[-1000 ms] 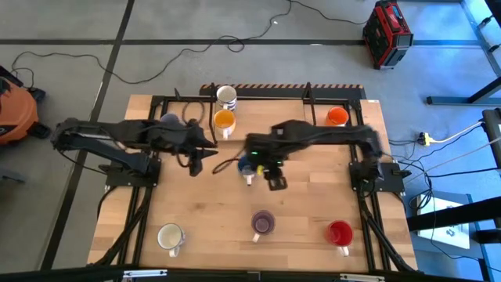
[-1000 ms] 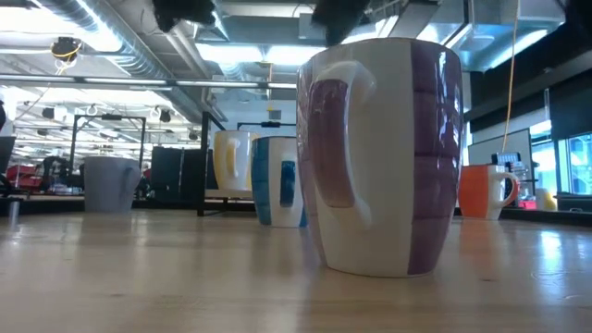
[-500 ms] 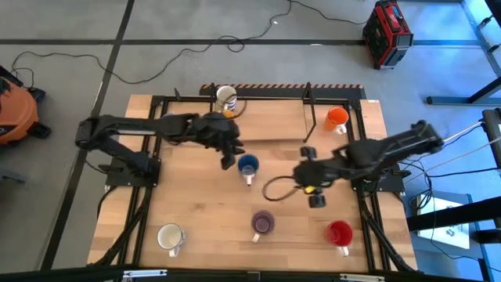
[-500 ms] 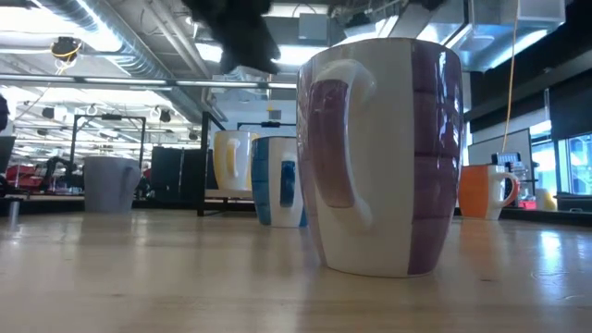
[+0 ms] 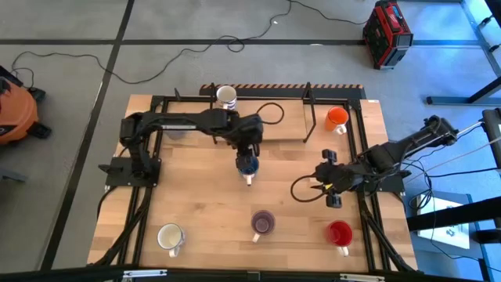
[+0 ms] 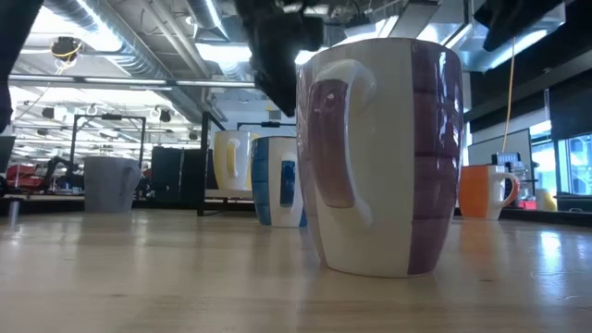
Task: Place coffee mugs
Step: Put the blue mug on the shelf
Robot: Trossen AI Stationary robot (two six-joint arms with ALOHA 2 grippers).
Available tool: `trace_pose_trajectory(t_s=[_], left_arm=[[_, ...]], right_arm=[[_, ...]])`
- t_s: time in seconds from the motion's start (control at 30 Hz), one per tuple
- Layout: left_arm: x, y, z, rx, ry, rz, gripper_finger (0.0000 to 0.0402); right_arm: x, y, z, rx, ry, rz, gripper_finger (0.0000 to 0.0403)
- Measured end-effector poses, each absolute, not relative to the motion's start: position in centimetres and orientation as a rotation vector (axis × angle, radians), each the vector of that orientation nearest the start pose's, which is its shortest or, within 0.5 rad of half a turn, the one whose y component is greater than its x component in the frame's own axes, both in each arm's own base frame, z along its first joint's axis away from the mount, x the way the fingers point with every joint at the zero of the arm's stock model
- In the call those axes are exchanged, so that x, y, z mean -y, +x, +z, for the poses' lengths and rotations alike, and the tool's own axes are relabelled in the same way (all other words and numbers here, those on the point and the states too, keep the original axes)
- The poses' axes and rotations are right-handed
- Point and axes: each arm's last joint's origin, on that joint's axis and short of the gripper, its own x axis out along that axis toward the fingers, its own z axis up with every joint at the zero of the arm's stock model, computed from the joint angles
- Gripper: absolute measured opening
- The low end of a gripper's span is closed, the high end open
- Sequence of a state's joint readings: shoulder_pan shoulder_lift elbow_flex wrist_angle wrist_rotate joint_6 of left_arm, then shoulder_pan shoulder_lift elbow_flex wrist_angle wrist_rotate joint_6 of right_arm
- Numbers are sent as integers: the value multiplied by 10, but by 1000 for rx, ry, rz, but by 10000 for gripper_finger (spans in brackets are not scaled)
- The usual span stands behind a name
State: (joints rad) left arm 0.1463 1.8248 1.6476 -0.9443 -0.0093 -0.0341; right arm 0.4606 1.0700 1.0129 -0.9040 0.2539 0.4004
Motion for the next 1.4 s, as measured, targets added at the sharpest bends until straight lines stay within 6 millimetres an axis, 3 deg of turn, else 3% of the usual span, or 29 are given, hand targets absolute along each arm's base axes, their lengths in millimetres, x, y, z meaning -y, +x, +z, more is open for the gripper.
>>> trace_pose_trajectory(t_s=[0.27,0.67,0.83,1.07,1.23,1.4], left_arm=[[-58,392,253,-1225,-114,128,182],[-62,409,210,-1316,-72,84,172],[-62,413,207,-1297,-48,77,134],[-63,413,198,-1330,-15,36,30],[-62,413,206,-1332,-28,24,14],[-64,418,260,-1270,22,43,12]], right_arm=[[-78,173,290,-967,27,-11,154],[-76,173,288,-959,0,-61,154],[-75,173,288,-953,-3,-77,154],[-74,173,289,-941,-11,-103,154],[-74,173,289,-939,0,-110,154],[-74,173,289,-938,5,-112,154]])
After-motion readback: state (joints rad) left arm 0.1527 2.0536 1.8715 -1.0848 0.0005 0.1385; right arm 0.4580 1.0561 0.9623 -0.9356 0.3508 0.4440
